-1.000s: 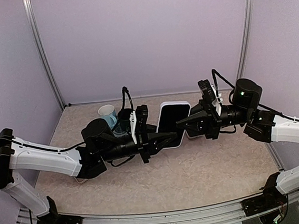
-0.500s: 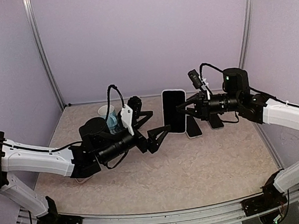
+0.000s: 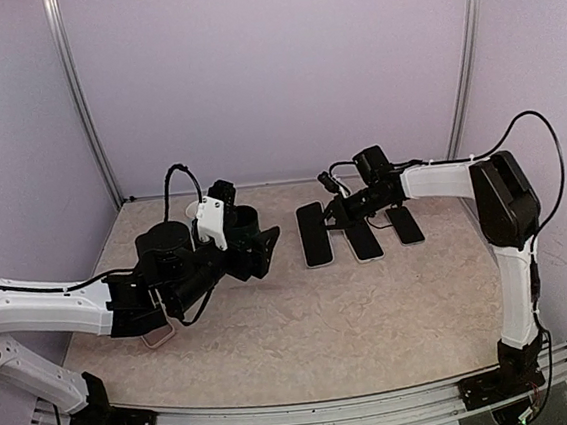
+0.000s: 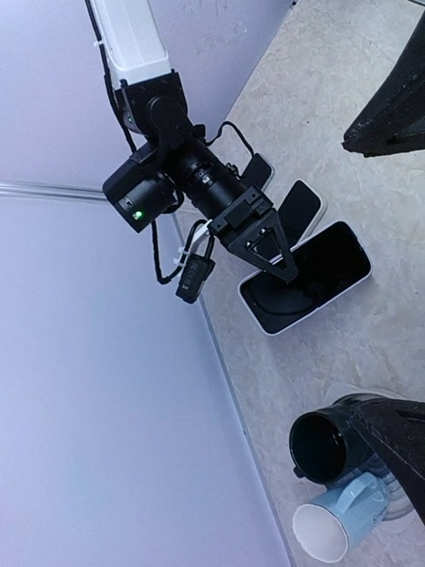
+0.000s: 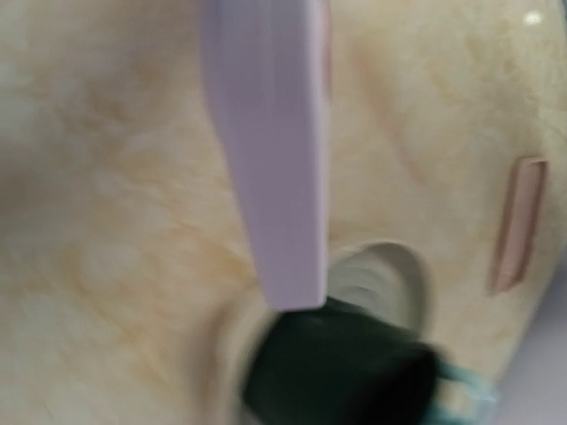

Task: Put the phone into the phone case

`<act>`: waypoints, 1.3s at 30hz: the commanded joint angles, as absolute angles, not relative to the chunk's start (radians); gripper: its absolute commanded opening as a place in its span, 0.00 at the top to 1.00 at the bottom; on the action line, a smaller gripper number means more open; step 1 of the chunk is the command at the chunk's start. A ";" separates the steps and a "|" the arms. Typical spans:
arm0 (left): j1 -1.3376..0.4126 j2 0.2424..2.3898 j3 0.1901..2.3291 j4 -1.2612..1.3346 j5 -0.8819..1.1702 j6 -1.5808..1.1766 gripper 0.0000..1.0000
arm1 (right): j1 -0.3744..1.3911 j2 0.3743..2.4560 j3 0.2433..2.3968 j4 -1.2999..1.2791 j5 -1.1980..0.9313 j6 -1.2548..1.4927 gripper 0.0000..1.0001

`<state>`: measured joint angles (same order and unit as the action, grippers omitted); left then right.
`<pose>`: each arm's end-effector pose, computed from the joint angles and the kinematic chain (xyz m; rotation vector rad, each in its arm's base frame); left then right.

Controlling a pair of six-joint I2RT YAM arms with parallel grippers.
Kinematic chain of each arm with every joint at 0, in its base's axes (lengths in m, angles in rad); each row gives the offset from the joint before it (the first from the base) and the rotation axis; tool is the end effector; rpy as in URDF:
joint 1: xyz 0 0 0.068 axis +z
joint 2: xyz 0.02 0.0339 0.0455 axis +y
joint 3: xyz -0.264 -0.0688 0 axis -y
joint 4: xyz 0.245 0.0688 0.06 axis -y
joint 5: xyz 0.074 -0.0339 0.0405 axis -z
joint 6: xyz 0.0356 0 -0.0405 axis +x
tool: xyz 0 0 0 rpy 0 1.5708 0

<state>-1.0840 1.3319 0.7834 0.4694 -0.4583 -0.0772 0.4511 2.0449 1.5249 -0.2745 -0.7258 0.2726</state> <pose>0.1559 -0.2608 0.2851 0.4783 1.5962 -0.5078 0.3978 0.2190 0.2069 -0.5851 2.3574 1.1998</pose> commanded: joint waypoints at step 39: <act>-0.936 1.312 0.622 -0.383 -0.529 -0.973 0.01 | 0.375 2.224 1.988 -0.754 -0.458 0.103 0.56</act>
